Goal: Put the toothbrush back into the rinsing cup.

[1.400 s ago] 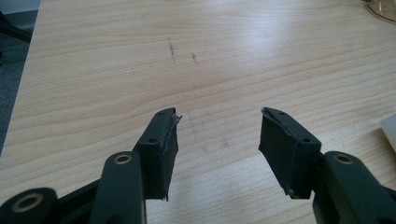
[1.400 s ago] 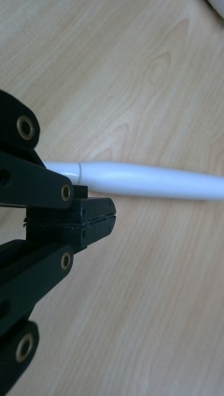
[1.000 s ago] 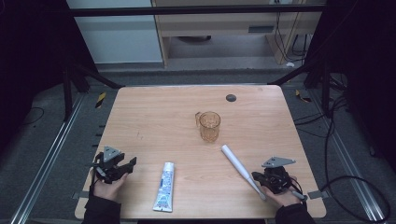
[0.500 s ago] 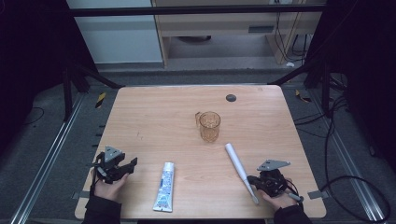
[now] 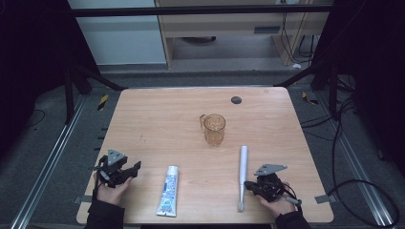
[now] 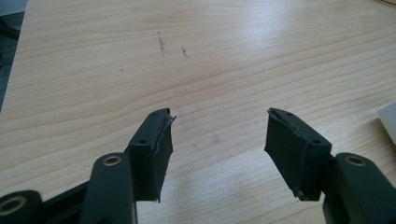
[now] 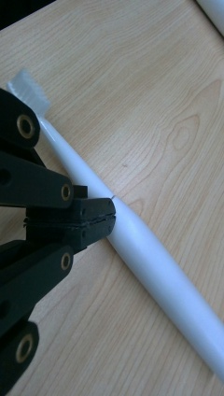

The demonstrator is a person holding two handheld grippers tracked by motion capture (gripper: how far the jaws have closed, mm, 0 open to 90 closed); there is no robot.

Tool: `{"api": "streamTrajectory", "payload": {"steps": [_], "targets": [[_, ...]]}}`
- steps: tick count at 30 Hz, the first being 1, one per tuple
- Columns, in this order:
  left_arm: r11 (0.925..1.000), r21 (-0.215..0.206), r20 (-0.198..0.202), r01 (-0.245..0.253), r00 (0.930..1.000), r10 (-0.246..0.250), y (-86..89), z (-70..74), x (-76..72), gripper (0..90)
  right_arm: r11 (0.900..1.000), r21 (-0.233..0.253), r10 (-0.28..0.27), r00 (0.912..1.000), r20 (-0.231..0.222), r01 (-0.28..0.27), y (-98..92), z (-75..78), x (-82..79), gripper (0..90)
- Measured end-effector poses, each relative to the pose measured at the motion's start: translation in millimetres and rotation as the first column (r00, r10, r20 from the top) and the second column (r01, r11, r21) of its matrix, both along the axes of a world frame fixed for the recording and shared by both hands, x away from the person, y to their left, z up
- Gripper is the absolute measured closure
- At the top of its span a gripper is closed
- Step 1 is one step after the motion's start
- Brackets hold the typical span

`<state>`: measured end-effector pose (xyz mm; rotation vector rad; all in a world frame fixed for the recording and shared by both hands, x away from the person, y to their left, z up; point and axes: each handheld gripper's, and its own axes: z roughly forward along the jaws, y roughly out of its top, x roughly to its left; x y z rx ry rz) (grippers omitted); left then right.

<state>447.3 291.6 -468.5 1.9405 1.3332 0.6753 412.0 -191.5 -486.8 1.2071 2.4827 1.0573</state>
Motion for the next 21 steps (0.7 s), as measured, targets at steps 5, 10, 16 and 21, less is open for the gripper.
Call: {"api": "streamTrajectory", "payload": {"steps": [5, 10, 16, 21], "targets": [[1.0000, -0.002, -0.003, -0.003, 1.0000, 0.003, 0.4, -0.4, 0.5, 39.1, 1.000, 0.006, 0.014, 0.9999, 0.003, -0.014, 5.4, -0.4, 1.4, 89.9], [1.0000, 0.000, -0.005, -0.002, 1.0000, 0.002, 0.3, -0.7, 0.7, 39.1, 0.999, 0.006, 0.034, 0.9994, -0.004, -0.034, 11.7, -2.0, 2.8, 89.8], [1.0000, 0.000, -0.007, -0.001, 1.0000, 0.001, -0.1, -1.2, 1.2, 39.0, 0.998, 0.006, 0.058, 0.9983, -0.004, -0.058, 19.7, -3.7, 5.1, 89.8], [1.0000, 0.003, -0.008, -0.002, 1.0000, 0.002, -0.1, -1.7, 1.7, 38.0, 0.997, 0.008, 0.075, 0.9971, -0.012, -0.075, 24.3, -4.5, 6.0, 89.0]]}}
